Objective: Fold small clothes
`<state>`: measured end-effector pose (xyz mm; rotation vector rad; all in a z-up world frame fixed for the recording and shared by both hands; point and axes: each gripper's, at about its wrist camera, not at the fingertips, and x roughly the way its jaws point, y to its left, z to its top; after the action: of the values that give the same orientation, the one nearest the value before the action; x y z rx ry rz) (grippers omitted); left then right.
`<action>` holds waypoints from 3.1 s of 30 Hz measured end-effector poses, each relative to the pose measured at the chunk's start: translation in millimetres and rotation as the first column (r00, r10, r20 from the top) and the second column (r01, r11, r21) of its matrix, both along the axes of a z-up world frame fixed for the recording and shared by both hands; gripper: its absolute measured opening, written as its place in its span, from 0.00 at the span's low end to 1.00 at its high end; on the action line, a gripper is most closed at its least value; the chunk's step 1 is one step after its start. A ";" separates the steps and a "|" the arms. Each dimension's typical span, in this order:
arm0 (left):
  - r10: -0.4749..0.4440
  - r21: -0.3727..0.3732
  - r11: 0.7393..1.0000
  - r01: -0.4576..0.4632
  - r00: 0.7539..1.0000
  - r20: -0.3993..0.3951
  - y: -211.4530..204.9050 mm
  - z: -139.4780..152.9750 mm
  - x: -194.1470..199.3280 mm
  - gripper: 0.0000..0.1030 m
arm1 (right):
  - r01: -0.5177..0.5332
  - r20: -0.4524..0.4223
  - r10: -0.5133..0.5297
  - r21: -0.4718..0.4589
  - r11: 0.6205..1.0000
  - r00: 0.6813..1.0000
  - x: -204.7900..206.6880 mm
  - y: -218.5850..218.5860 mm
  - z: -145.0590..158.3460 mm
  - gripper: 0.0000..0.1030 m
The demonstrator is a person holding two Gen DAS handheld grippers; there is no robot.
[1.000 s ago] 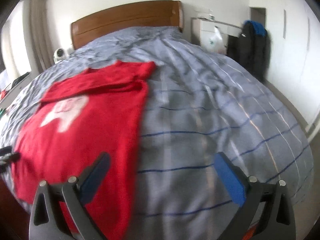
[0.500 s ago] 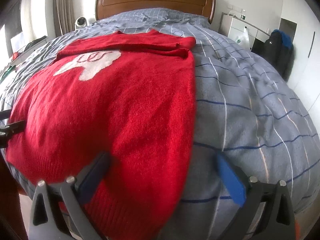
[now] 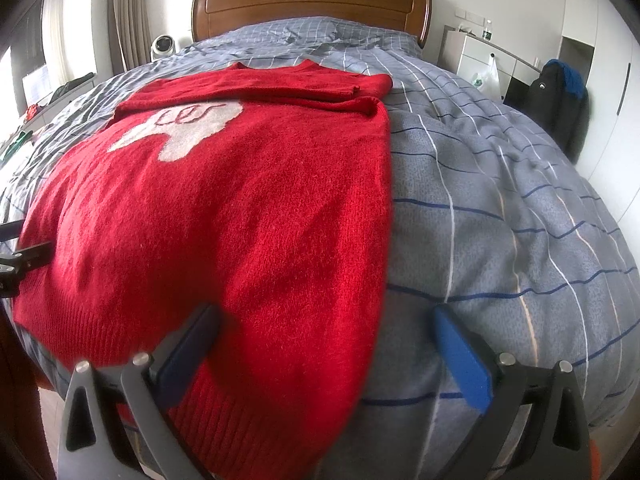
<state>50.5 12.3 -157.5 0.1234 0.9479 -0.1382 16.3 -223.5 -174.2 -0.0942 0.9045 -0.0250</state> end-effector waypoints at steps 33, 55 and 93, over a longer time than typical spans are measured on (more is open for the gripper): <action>-0.001 0.003 1.000 0.001 1.000 0.001 -1.2 -0.3 -0.7 1.00 | -0.001 -0.002 0.001 -0.002 1.000 1.000 -0.1 1.1 -0.3 0.99; 0.061 -0.035 0.997 -0.067 0.987 -0.148 54.3 22.7 -23.6 0.99 | -0.006 -0.128 0.013 0.059 0.998 0.992 -24.7 -35.9 27.9 0.99; 0.059 -0.394 0.918 -0.045 0.998 0.022 81.5 101.2 139.1 0.01 | -0.029 0.055 -0.004 0.598 0.801 0.998 101.2 -86.7 90.0 0.06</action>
<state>189.5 93.7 -56.3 -0.2715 0.8716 -0.2741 117.5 -310.2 -84.3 0.4952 0.8211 0.2732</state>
